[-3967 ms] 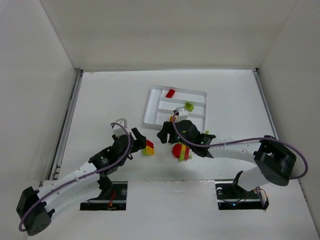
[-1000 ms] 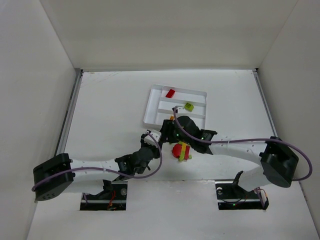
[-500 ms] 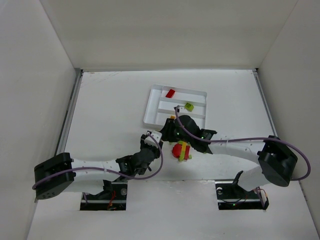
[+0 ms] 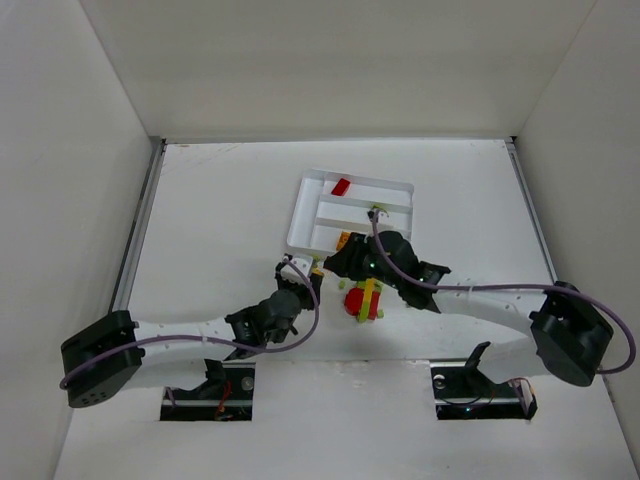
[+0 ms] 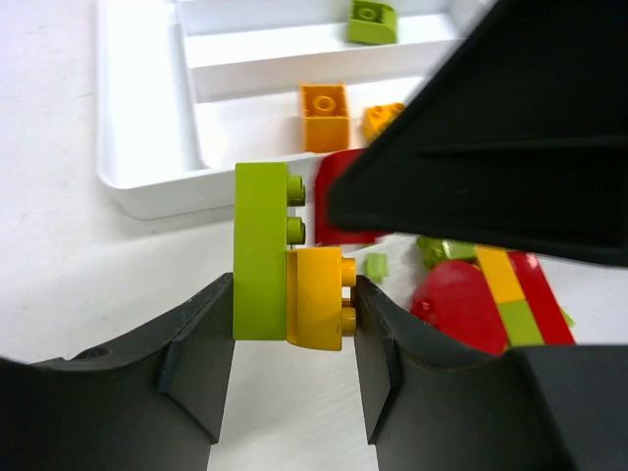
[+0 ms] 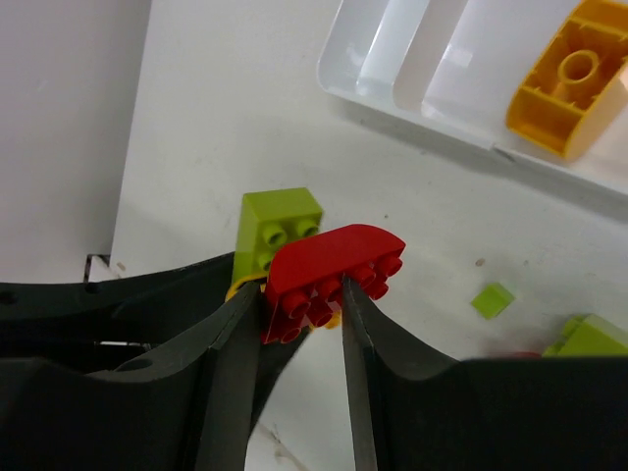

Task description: Sort the legos into containers by color

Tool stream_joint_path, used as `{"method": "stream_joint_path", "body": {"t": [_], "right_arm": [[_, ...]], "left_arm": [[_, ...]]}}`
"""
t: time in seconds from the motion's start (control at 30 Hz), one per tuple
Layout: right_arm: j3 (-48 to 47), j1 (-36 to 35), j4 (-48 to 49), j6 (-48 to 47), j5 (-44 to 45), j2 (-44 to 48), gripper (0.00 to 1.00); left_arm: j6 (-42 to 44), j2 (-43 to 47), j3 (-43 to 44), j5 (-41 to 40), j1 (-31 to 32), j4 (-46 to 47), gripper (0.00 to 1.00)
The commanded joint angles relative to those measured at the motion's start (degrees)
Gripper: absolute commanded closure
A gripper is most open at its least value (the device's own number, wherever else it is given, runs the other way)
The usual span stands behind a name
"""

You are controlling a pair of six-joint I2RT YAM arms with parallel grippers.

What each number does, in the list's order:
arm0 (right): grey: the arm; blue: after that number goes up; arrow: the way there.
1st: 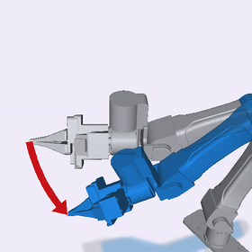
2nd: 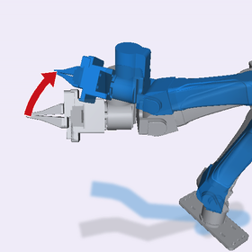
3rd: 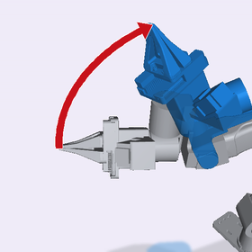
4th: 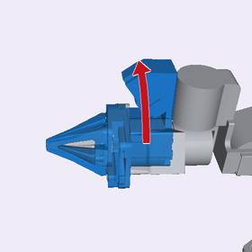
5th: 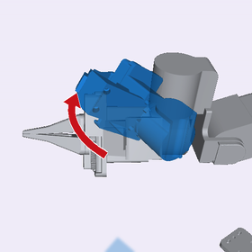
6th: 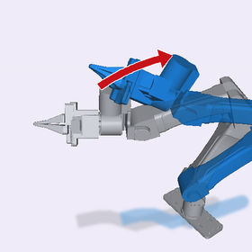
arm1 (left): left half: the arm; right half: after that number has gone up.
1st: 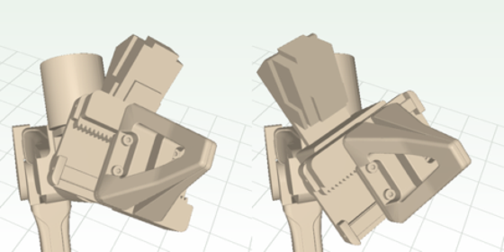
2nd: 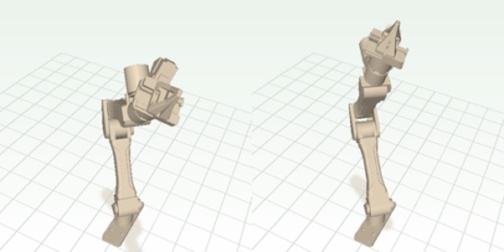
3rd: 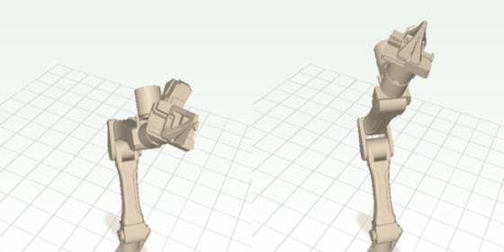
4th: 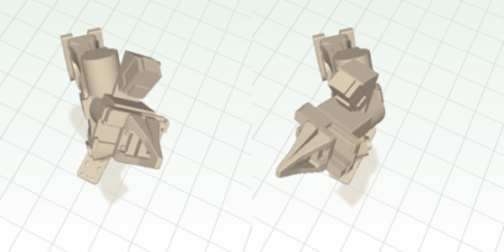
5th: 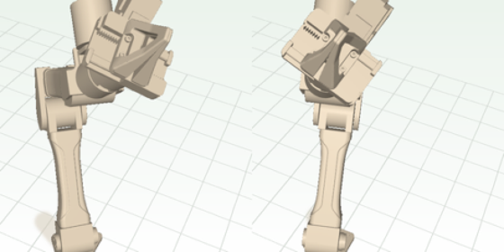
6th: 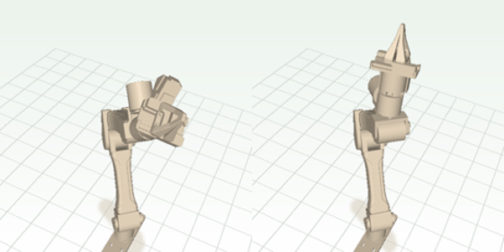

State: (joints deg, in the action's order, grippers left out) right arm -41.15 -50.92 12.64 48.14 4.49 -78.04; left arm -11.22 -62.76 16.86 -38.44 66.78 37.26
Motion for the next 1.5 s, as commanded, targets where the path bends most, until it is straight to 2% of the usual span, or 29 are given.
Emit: {"method": "stream_joint_path", "body": {"t": [0.0, 0.27, 0.43, 0.63, 0.8, 1.13, 1.47], "right_arm": [[1.2, 2.5, 3.0, -0.6, 0.1, 2.9, 0.81], [2.5, 4.4, 3.4, -0.9, -1.2, 5.4, 0.81], [-1.2, 10.1, 2.2, -3.7, -0.3, 4.2, 0.80], [-11.6, 20.2, 1.8, -7.3, 1.0, -8.9, 0.79], [-20.9, 24.4, 1.6, -10.1, 1.5, -19.8, 0.79], [-34.1, 28.1, -2.6, -13.5, 4.0, -30.6, 0.78], [-42.3, 27.8, -9.2, -16.1, 7.8, -37.3, 0.75]], "left_arm": [[-2.3, 1.9, -1.3, -1.6, -2.4, 0.4, 0.84], [-3.3, 2.6, -1.4, -1.2, -4.3, -0.8, 0.84], [-5.6, 4.8, -0.3, -1.2, -4.7, -2.3, 0.83], [-19.5, 11.1, 4.3, 3.2, -6.1, -12.5, 0.82], [-27.1, 13.9, 3.9, 4.6, -5.7, -16.4, 0.81], [-31.1, 13.2, -2.8, 4.7, -1.7, -8.8, 0.79], [-34.9, 16.2, -3.9, 7.9, -3.7, -7.7, 0.79]]}}
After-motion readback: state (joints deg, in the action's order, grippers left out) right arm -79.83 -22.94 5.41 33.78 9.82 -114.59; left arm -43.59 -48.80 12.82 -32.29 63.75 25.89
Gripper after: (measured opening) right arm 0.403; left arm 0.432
